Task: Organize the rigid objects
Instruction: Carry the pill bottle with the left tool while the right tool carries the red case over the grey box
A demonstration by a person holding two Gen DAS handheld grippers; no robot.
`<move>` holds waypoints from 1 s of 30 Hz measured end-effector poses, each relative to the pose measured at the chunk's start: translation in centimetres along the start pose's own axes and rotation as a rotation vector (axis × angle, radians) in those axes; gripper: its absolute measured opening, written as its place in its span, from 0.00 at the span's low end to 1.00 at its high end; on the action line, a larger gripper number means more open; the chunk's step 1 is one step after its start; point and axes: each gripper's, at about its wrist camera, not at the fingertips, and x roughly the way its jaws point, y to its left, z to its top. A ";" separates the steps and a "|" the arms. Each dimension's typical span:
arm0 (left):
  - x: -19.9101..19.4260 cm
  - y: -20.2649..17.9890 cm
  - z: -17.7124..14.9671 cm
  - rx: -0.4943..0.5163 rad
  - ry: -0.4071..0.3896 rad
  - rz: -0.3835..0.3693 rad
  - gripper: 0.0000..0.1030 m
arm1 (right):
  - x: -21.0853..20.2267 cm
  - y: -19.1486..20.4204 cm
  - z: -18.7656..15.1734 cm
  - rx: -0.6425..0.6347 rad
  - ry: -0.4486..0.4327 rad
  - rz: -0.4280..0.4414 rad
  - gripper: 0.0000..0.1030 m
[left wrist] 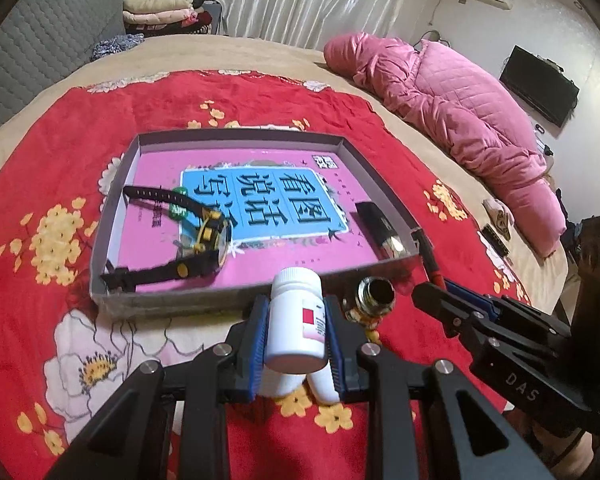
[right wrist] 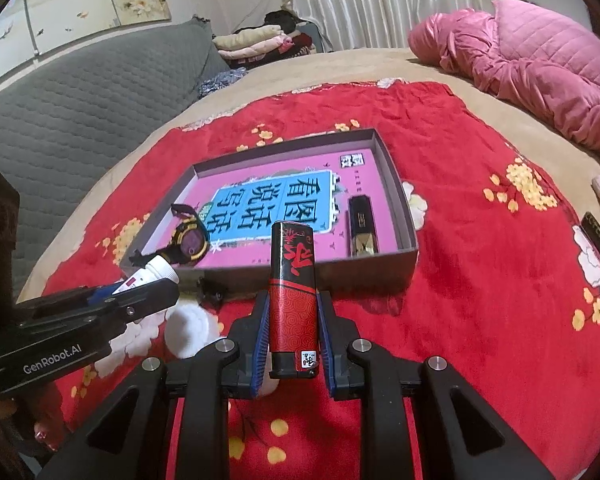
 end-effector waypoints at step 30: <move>4.4 0.3 3.1 -0.023 -0.023 0.035 0.26 | 3.3 -0.7 3.7 -0.029 -0.016 -0.006 0.22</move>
